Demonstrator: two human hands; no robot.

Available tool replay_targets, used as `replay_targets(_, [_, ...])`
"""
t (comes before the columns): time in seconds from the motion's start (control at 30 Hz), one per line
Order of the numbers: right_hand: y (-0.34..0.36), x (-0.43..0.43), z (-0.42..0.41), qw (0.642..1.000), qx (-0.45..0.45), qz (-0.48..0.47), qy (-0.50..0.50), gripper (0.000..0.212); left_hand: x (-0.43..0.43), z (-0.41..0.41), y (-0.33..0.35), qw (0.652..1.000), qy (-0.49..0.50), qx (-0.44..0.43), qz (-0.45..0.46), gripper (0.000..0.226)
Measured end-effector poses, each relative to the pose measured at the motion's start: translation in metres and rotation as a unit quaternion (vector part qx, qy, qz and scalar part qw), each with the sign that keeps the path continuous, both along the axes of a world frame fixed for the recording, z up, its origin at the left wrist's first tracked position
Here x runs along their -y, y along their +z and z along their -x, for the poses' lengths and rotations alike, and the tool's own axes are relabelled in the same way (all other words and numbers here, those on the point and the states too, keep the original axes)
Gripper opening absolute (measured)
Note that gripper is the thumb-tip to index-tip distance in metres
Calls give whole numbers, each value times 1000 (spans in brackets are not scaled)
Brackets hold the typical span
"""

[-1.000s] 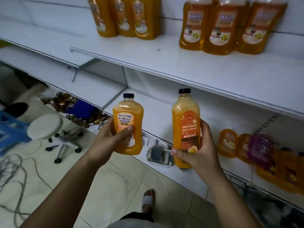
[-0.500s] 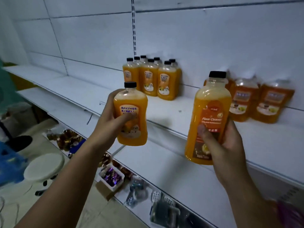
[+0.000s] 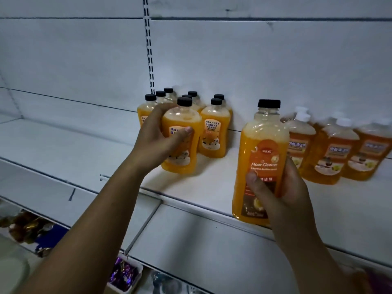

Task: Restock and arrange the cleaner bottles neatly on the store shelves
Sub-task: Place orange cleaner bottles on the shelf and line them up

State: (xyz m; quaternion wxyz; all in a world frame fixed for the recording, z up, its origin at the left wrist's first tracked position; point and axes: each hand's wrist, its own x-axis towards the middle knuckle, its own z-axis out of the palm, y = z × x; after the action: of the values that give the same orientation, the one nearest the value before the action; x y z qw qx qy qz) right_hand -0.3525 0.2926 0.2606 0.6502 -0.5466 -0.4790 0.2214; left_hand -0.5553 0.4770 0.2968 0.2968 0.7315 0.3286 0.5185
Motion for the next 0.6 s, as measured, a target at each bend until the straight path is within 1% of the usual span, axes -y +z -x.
replay_targets(0.1, [-1,-9,10,999,9,20,-27,53,-28,-6,1,999,-27,-24,-29,54])
replay_targets(0.17, [-1,-12,13,999,18,31,-42,53,-41,-10,-1,999,-38,-25,-30,54])
replay_targets(0.23, [0,-15,16,997,26,37,-55,56,-51,-14,-4,998,-42,-23,-30,54])
replay_targets(0.3, [-1,-19,18,997,26,42,-62,54,-59,-17,-8,998,-42,-35,-41,54])
replay_targets(0.37, [-2,-22,20,996,23,49,-64,57,-65,-19,-13,996,-38,-49,-58,55])
replay_targets(0.43, [-2,-25,22,995,23,60,-71,61,-71,-20,-16,995,-12,-63,-70,57])
replay_targets(0.47, [-1,-26,23,995,27,65,-75,61,-73,-20,-16,993,20,-85,-82,60])
replay_targets(0.53, [0,-26,25,994,32,74,-78,59,-75,-17,-12,973,112,-161,-126,67])
replay_targets(0.57, [0,-26,27,994,29,76,-79,58,-74,-14,-8,961,145,-189,-143,70])
replay_targets(0.6, [-1,-27,27,994,25,77,-79,57,-72,-12,-5,956,157,-202,-146,71])
